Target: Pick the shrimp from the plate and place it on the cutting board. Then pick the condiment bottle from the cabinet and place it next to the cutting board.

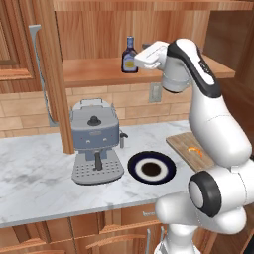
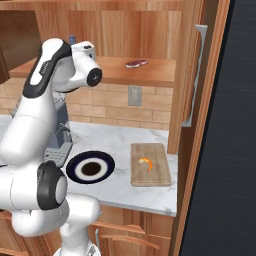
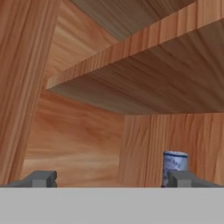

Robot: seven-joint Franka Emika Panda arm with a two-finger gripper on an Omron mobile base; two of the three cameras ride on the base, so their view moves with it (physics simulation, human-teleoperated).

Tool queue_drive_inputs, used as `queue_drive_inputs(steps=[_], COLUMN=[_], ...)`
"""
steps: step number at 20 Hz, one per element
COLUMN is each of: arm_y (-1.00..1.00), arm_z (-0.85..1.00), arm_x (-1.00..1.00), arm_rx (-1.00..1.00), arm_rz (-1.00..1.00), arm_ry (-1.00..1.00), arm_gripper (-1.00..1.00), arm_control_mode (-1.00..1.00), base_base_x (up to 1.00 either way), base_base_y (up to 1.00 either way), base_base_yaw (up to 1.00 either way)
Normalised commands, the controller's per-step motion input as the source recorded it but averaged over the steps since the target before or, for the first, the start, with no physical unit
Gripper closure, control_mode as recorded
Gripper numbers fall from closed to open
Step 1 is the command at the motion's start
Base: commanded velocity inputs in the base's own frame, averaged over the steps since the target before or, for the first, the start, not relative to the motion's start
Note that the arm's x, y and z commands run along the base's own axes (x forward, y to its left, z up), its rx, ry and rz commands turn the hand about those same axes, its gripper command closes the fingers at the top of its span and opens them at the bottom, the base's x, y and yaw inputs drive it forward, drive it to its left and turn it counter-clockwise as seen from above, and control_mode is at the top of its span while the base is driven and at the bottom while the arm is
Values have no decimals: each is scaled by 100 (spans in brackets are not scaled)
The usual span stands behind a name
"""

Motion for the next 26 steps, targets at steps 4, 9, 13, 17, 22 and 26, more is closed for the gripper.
queue_drive_inputs(steps=[4,9,13,17,22,26], arm_y=[0,0,0,0,0,0], arm_z=[0,0,0,0,0,0], arm_x=[21,23,21,19,19,18], arm_rx=[0,0,0,0,0,0], arm_rz=[0,0,0,0,0,0], arm_ry=[0,0,0,0,0,1], arm_gripper=[-100,-100,-100,-100,-100,-100], arm_control_mode=[-100,-100,-100,-100,-100,-100], base_base_x=[0,0,0,0,0,0], base_base_y=[0,0,0,0,0,0], base_base_yaw=[0,0,0,0,0,0])
